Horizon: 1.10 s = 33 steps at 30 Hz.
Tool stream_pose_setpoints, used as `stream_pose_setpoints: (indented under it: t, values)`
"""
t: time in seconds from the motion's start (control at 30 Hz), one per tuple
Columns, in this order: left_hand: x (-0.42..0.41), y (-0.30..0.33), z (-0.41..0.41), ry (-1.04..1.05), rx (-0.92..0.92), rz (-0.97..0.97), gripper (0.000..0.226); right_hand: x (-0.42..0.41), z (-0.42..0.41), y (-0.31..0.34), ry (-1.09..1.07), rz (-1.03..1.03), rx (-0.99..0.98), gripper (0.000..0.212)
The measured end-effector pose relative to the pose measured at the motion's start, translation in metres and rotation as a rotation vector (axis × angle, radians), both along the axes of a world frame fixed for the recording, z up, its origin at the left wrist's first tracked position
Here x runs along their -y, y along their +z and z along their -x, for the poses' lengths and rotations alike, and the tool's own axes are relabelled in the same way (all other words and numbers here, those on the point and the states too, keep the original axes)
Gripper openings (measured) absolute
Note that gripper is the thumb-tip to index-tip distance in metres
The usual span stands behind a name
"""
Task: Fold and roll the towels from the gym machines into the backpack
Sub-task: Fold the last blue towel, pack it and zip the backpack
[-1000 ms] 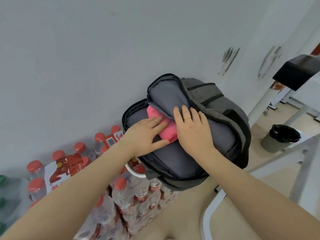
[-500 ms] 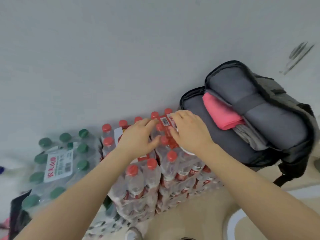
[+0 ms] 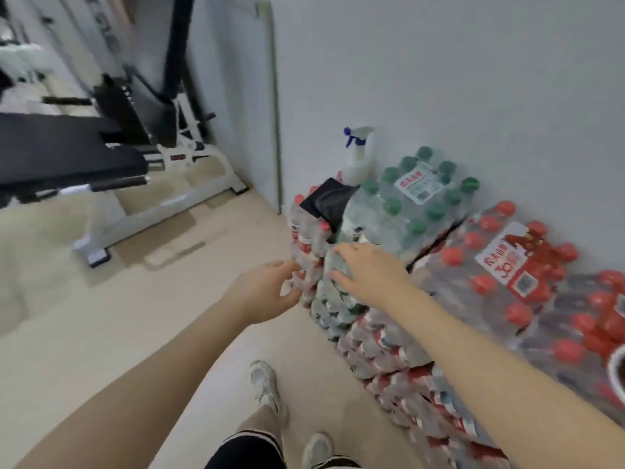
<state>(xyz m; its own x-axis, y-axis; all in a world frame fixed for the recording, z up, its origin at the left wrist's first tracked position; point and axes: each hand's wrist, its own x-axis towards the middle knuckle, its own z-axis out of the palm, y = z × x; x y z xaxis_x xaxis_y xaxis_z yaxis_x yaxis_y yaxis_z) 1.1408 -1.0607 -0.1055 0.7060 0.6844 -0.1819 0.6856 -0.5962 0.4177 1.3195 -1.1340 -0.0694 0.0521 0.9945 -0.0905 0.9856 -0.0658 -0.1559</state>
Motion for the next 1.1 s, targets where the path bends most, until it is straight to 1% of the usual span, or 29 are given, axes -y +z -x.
stream_pose_setpoints:
  t: [0.07,0.2,0.37,0.47,0.57,0.63,0.77,0.93,1.1]
  values:
    - [-0.002,-0.003,0.061,0.19,-0.001,0.031,0.046,-0.031,0.051,-0.006,0.169,0.008,-0.008,0.044]
    - [0.002,-0.006,0.179,0.513,0.032,0.077,0.043,-0.074,0.161,-0.016,0.427,0.059,-0.055,0.047]
    - [0.002,-0.005,0.326,0.816,0.054,0.059,0.042,-0.124,0.307,-0.026,0.7,0.112,-0.008,0.046]
    - [-0.002,-0.003,0.422,0.958,0.069,0.072,0.04,-0.151,0.406,-0.029,0.807,0.138,-0.01,0.044]
    - [-0.011,0.003,0.515,1.049,0.05,0.095,0.038,-0.178,0.504,-0.027,0.873,0.157,-0.016,0.042]
    - [-0.023,0.01,0.57,1.124,0.046,0.054,0.037,-0.196,0.562,-0.023,0.907,0.152,-0.038,0.042]
    - [-0.051,0.021,0.654,1.263,0.134,0.017,0.034,-0.234,0.652,-0.019,0.929,0.135,-0.06,0.039]
    - [-0.101,0.014,0.736,1.29,0.18,0.041,0.034,-0.297,0.738,-0.027,0.955,0.129,-0.006,0.039]
    - [-0.186,0.006,0.837,1.226,0.079,0.062,0.038,-0.386,0.834,-0.047,0.957,0.131,0.027,0.039]
